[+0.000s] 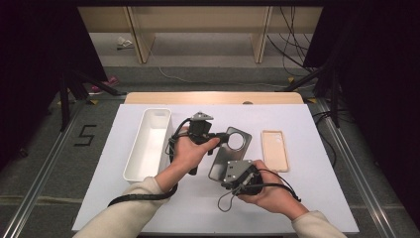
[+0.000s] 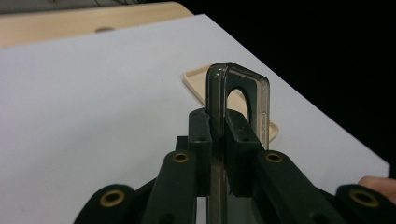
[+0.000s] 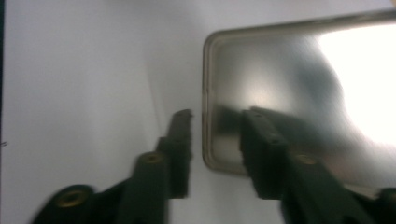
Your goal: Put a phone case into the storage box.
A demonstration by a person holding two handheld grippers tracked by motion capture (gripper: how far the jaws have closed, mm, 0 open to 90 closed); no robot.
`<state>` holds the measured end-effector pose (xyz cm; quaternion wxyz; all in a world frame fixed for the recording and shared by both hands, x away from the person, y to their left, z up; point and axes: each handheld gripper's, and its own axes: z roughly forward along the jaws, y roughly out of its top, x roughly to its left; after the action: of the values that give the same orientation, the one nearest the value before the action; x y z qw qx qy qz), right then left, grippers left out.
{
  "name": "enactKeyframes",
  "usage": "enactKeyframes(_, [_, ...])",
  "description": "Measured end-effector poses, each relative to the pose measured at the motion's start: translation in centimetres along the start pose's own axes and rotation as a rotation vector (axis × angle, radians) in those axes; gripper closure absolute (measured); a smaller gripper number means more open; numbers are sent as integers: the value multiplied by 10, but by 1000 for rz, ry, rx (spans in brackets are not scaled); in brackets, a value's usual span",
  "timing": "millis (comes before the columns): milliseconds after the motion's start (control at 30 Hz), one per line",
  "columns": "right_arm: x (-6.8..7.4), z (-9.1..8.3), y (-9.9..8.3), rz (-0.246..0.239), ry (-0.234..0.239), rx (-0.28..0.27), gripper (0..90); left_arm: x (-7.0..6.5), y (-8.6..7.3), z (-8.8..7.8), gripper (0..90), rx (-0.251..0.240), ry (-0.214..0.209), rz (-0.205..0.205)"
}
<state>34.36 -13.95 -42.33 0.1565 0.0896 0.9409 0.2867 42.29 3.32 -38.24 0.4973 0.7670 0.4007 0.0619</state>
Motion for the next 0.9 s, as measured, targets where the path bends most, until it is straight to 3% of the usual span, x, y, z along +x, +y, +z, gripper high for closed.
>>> enactKeyframes(67, [-3, -2, -3, 41, -18, -37, 496, 2, -1, -3, 816, -23, 22, 27])
enactKeyframes(133, [-4, -3, -3, 56, -21, -49, 471, 6, -4, -6, 816, -39, 39, 30])
enactKeyframes(467, [-8, -5, -9, 126, -36, -111, 304, 24, -17, -26, 816, -118, 38, 17])
enactKeyframes(500, [-9, -6, -11, 151, -39, -124, 259, 27, -18, -32, 816, -136, 38, 11])
enactKeyframes(600, [-11, -8, -12, 168, -47, -130, 235, 30, -20, -38, 816, -153, 44, 12])
enactKeyframes(700, [-14, -11, -17, 216, -57, -157, 209, 34, -23, -46, 817, -169, 53, 22])
enactKeyframes(900, [-17, -12, -22, 247, -71, -163, 192, 42, -27, -59, 816, -193, 37, 25])
